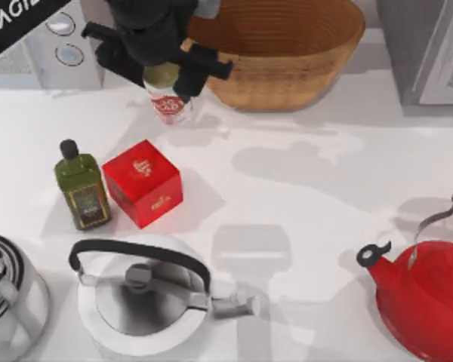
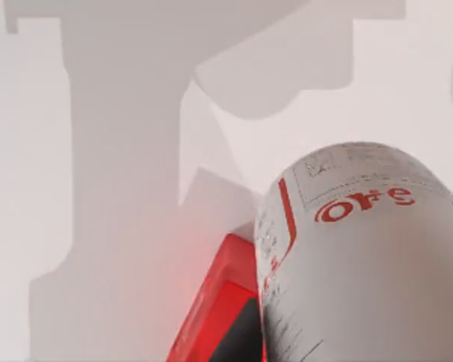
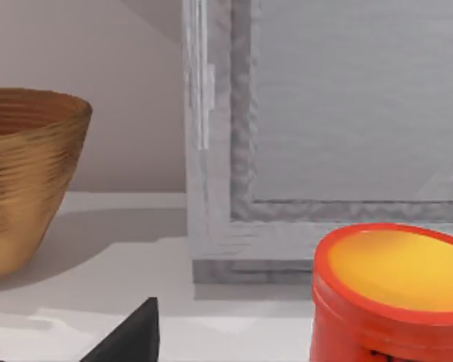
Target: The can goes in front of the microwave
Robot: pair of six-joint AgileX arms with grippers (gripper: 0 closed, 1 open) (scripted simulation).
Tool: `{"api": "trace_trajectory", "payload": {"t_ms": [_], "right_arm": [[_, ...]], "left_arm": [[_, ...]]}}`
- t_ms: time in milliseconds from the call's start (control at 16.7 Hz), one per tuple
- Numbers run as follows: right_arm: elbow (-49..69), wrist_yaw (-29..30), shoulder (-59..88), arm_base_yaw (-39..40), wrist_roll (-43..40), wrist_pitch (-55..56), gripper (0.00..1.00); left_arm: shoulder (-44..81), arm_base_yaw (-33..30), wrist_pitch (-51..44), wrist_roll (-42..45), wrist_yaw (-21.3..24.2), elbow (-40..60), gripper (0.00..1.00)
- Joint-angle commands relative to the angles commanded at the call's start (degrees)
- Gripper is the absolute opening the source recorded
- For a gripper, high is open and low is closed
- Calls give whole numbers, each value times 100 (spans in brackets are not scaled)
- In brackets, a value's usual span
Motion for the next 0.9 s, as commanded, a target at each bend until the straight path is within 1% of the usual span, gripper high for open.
{"api": "trace_trajectory", "payload": {"t_ms": [300,480,600,900], "right_arm": [[0,0,0,0,0,0,100],[0,0,0,0,0,0,100],[0,0,0,0,0,0,100],[0,0,0,0,0,0,100]], "left_arm": [[-218,1526,-71,57,16,-795,0],[-265,2205,-222,45,76,-1247,0],[-279,2428,-296,33,108,-1408,0],[-246,2433,-282,45,99,-1424,0]]}}
